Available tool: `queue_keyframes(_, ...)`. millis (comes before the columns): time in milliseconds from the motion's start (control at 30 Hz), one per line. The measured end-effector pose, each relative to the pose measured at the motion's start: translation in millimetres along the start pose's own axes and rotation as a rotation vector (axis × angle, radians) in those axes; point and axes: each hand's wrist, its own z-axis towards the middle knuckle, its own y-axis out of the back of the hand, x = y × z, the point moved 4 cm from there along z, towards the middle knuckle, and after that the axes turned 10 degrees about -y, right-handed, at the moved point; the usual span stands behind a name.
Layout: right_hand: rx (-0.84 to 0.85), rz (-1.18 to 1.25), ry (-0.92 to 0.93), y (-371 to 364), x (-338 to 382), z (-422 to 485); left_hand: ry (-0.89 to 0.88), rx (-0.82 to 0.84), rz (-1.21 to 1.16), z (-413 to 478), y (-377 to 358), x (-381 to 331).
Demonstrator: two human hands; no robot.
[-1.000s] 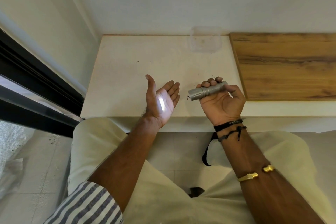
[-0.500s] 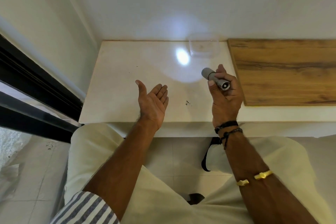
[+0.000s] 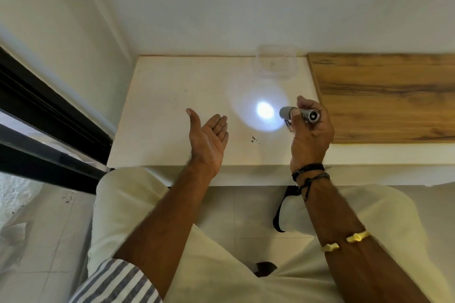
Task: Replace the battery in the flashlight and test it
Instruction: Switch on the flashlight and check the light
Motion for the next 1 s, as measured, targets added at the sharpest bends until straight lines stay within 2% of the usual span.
queue_keyframes(67, 0.024, 0.119, -0.046, 0.3, -1.7, 2.6, 0.015, 0.013, -0.013, -0.6, -0.2, 1.1)
queue_keyframes(200, 0.112, 0.523, -0.352, 0.7, -15.4, 2.6, 0.06, 0.062, -0.097, -2.4, -4.3, 1.9)
queue_keyframes(267, 0.134, 0.649, -0.463, -1.7, -21.2, 0.3, 0.077, 0.051, -0.135, -2.3, -4.6, 3.4)
queue_keyframes(467, 0.235, 0.872, -0.583, -8.9, -19.0, -5.5, 0.113, 0.103, -0.115, -5.3, -6.0, 9.7)
queue_keyframes(667, 0.344, 0.902, -0.608, -8.2, -15.5, -10.9, 0.13, 0.127, -0.099, -4.8, -7.3, 12.7)
queue_keyframes(1000, 0.311, 0.856, -0.611, -9.0, -15.2, -10.8, 0.106, 0.115, -0.115, -2.6, -3.5, 16.4)
